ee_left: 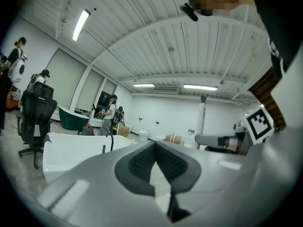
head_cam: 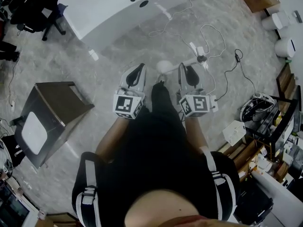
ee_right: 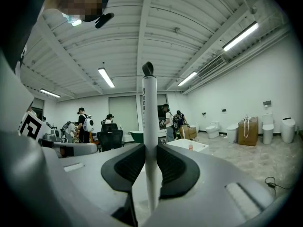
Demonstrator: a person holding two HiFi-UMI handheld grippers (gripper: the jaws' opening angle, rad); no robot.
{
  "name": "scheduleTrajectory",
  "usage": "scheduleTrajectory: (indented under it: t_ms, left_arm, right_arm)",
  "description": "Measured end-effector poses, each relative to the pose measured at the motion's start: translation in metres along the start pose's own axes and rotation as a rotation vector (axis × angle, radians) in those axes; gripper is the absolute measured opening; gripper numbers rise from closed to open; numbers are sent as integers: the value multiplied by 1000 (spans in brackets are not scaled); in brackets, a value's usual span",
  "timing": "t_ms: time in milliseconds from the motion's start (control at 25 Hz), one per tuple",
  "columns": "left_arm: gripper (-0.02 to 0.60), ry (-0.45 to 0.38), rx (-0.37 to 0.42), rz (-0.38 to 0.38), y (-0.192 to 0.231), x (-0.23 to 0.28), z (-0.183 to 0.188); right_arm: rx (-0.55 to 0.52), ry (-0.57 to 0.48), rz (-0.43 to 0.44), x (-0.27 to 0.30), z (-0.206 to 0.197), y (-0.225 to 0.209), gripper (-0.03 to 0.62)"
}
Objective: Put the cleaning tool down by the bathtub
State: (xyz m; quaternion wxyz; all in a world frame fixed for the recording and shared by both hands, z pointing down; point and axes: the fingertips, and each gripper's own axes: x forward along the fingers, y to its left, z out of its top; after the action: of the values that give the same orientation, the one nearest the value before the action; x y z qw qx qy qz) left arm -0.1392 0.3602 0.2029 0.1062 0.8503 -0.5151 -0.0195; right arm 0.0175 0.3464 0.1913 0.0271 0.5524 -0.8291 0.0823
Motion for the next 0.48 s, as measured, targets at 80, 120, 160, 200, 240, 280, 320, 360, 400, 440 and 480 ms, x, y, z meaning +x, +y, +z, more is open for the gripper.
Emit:
scheduleTrajectory:
  t_ms: [80,120,160,200,240,280,320,360,400,440,480]
  left_arm:
    - [9,3,1,-2,0,11,0]
    - [9,5,1,-4,0,16,0]
    - [9,7,1,-4,-1,22,0]
    - [9,8,0,-5,-1,28,0]
    - [9,8,-1,-5,-2,35,1]
    - [9,10,-2,-5,-2,42,1]
    - [9,12,-2,-5,-1,50,1]
    - [9,15,-3,-5,-1,58,1]
    - [9,17,-3,-5,-1,66,1]
    - [9,18,-4,-5,-2,74,2]
    - [9,19,-5,-5,-2,82,2]
  right_arm:
    - [-1,0,4,9,1,-6,83]
    - [0,1,5,13,1,-10,83]
    - [2,3,5,17,2,-14,83]
    - [5,4,7,20,2,-18,83]
    - [7,4,9,24,3,-23,83]
    - [9,5,12,29,3,-28,83]
    - [11,6,14,34,4,-33,83]
    - [12,8,15,40,4,-38,83]
    - [14,11,16,45,4,-44,83]
    - [16,13,17,49,5,-49,83]
    - [19,16,18,54,5,-55,83]
